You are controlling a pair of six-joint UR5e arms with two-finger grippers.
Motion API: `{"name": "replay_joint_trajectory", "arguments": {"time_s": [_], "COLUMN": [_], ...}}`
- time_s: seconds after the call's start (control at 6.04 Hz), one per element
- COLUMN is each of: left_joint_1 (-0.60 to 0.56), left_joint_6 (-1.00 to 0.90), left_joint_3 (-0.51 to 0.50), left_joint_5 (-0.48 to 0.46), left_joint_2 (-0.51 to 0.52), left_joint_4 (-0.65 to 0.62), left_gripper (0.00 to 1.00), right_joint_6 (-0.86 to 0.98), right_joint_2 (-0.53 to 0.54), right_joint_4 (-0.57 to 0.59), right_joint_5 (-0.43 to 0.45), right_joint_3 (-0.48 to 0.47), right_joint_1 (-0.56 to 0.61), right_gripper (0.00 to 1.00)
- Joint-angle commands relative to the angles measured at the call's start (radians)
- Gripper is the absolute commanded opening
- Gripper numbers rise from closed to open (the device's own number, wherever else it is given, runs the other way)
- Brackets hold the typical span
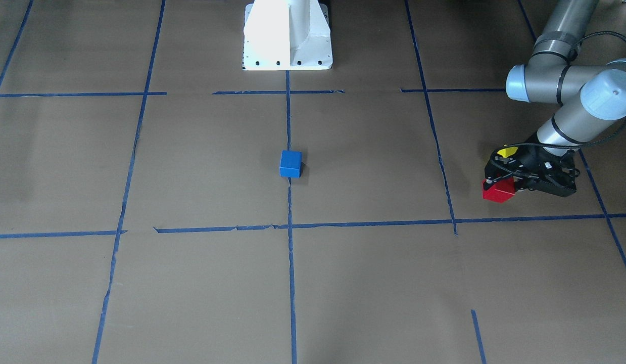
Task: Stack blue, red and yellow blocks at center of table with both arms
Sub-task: 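Close the left gripper on the red block and lift it, then carry the red block with the left gripper above the blue block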
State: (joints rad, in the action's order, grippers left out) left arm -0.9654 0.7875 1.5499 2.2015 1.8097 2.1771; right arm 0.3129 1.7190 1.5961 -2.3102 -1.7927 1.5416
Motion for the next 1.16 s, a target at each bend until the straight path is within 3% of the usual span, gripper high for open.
{"name": "replay_joint_trajectory", "arguments": {"time_s": [0.0,0.5,0.66,0.99], "left_joint_1": [0.115,0.331,0.423,0.500], "left_joint_6": [0.264,0.376,0.398,0.395], "left_joint_3": [0.006,0.059,0.052,0.012], "left_joint_5": [-0.092,-0.317,-0.412,-0.450], "left_joint_2": [0.150,0.481,0.546,0.609], "left_joint_4": [-0.064,-0.539,-0.601,-0.620], "left_gripper": [0.06,0.07,0.07,0.08], "right_joint_6": [0.000,0.000,0.000,0.000], "right_joint_2": [0.004,0.005,0.005,0.005], "right_joint_4": [-0.001,-0.002,-0.002,-0.002], "right_joint_5": [0.000,0.000,0.000,0.002], "right_joint_3": [0.001,0.001,0.001,0.001], "right_joint_1": [0.000,0.000,0.000,0.000], "right_gripper": [1.00,1.00,1.00,1.00]}}
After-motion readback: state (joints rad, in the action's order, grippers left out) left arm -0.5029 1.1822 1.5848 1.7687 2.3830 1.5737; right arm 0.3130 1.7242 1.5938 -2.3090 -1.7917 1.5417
